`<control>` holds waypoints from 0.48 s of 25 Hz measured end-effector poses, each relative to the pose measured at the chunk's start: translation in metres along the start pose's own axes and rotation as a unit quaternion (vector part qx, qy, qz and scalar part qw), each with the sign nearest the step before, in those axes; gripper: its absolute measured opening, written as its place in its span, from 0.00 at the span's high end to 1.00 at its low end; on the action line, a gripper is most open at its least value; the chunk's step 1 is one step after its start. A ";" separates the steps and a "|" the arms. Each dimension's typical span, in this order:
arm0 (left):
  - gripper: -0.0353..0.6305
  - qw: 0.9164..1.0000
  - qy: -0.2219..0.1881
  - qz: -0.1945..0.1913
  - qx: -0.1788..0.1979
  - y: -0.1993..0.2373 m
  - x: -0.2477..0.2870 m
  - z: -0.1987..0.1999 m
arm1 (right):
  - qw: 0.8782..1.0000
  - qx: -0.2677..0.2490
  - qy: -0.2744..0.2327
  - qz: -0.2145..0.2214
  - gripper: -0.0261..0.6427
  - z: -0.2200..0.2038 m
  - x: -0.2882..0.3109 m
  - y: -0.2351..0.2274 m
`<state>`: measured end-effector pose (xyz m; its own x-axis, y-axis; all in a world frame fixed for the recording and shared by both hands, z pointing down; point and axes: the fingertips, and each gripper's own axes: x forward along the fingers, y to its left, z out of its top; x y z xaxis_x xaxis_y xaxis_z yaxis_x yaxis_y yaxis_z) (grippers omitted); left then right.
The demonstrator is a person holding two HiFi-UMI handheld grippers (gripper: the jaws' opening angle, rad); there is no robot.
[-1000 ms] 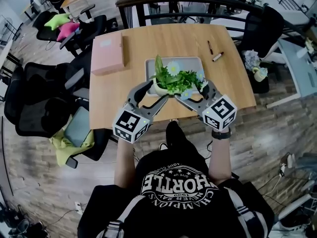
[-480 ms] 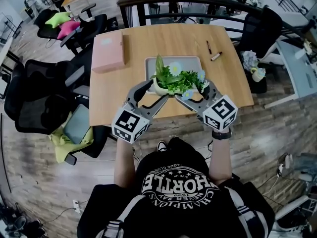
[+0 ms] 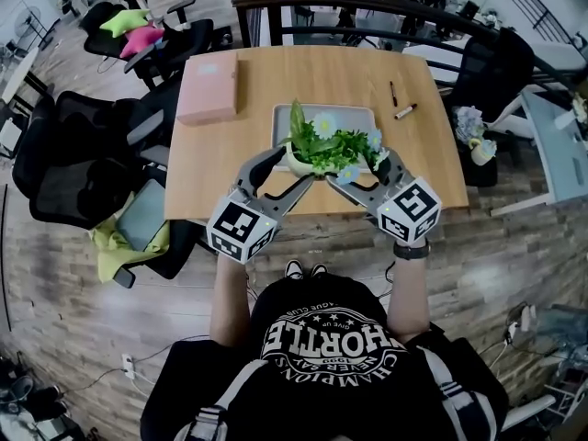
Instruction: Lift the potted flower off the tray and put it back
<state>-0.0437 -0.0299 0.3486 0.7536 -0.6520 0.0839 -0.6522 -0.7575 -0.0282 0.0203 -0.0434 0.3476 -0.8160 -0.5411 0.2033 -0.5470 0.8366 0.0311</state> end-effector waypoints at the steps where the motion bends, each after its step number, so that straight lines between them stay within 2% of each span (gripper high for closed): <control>1: 0.52 1.000 0.001 0.001 0.000 -0.003 0.001 0.001 | 1.000 -0.001 0.000 0.001 0.43 0.000 -0.004 0.000; 12: 0.52 1.000 0.016 -0.005 0.008 -0.040 0.017 0.003 | 1.000 0.013 -0.004 -0.002 0.43 -0.011 -0.042 -0.005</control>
<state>-0.0043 -0.0106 0.3483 0.7572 -0.6426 0.1165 -0.6425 -0.7650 -0.0437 0.0596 -0.0237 0.3495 -0.8150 -0.5453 0.1961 -0.5550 0.8318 0.0062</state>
